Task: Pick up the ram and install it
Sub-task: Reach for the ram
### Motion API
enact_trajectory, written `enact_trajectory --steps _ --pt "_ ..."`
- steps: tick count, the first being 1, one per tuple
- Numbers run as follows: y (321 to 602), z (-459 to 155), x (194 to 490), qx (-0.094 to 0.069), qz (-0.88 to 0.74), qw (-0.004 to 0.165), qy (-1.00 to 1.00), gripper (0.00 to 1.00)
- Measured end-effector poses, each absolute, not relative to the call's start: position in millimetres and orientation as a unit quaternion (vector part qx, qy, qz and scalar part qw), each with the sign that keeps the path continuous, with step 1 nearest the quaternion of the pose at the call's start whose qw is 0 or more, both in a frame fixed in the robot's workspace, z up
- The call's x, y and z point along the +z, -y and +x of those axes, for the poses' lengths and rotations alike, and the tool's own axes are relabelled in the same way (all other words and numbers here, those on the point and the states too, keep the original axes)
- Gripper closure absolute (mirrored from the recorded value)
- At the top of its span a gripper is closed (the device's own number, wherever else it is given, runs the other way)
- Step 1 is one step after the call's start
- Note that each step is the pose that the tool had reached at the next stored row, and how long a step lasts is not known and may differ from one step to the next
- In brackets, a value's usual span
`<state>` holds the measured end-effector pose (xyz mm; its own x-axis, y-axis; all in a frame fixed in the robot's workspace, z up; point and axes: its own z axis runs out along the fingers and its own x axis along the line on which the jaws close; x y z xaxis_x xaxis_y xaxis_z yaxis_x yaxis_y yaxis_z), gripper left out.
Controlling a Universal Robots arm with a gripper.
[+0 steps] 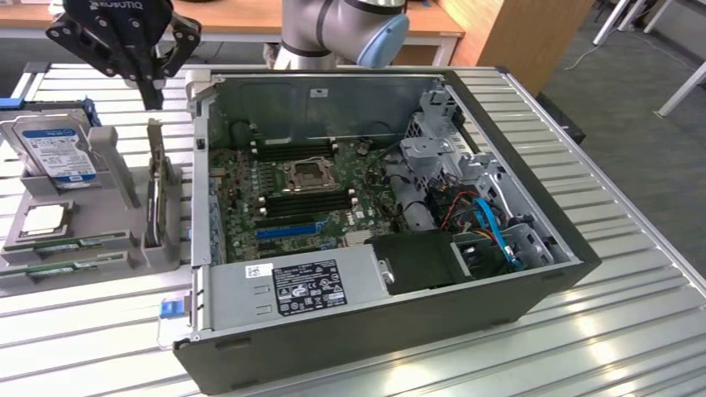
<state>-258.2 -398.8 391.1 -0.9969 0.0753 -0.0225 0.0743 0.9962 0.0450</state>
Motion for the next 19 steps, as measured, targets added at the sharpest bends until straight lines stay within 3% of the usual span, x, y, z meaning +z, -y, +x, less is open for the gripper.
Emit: enact_trajectory --steps 19 --pt "399 -309 389 0.022 0.037 0.011 -0.999 0.90"
